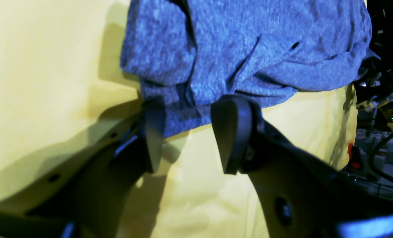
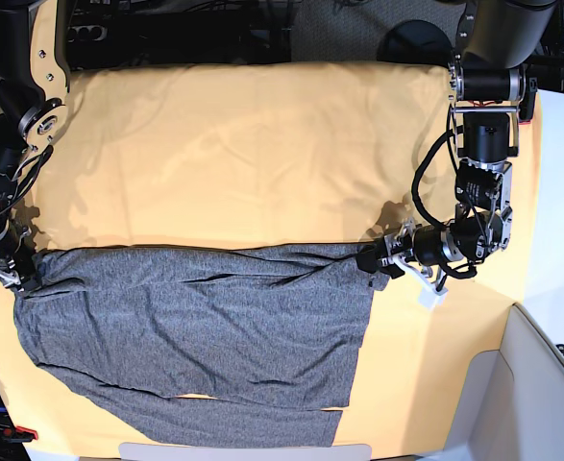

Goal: Fold the T-shirt properly
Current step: 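Keep pinching the folded edge of the grey shirt with both grippers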

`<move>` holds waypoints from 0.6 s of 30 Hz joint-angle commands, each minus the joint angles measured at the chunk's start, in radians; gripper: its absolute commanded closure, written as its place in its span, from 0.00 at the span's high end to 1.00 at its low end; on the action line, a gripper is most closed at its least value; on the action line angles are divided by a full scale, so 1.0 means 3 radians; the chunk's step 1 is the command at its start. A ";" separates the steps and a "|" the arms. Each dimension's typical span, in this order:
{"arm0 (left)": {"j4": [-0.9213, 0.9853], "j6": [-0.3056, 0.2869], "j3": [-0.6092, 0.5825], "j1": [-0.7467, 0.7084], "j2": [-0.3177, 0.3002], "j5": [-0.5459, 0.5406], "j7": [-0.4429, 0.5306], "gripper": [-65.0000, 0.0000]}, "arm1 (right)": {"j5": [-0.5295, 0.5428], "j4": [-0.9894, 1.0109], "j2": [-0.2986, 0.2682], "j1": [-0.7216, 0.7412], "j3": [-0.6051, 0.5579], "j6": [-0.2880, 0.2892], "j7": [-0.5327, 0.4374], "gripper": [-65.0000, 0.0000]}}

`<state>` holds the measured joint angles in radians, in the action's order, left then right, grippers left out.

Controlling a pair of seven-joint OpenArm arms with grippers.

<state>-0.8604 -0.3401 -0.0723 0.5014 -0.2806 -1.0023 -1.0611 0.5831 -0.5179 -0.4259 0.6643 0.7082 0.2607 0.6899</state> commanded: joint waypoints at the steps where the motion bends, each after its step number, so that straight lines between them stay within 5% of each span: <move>1: -0.0055 -0.0009 -0.0002 0.0060 -0.0034 -0.0017 0.0005 0.40 | 0.0018 -0.0031 -0.0046 0.0085 0.0000 -0.0007 -0.0052 0.51; 6: -0.0055 -0.0004 -0.0002 0.0060 -0.0034 -0.0017 0.0005 0.40 | 0.0008 -0.0031 -0.0010 0.0013 0.0000 -0.0007 -0.0057 0.50; 13: -0.0055 0.0001 -0.0002 0.0065 -0.0080 -0.0017 0.0021 0.40 | -0.0166 -0.0046 -0.0005 -0.0038 0.0000 -0.0007 -0.0057 0.08; 18: -0.0040 0.0006 0.0003 0.0080 -0.0090 -0.0017 0.0026 0.40 | -0.0238 -0.0051 0.0006 -0.0043 0.0000 -0.0007 -0.0062 0.06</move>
<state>-0.8608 -0.3397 -0.0723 0.4984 -0.2977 -1.0023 -1.0534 0.5251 -0.5255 -0.4149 0.6315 0.7086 0.2653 0.6563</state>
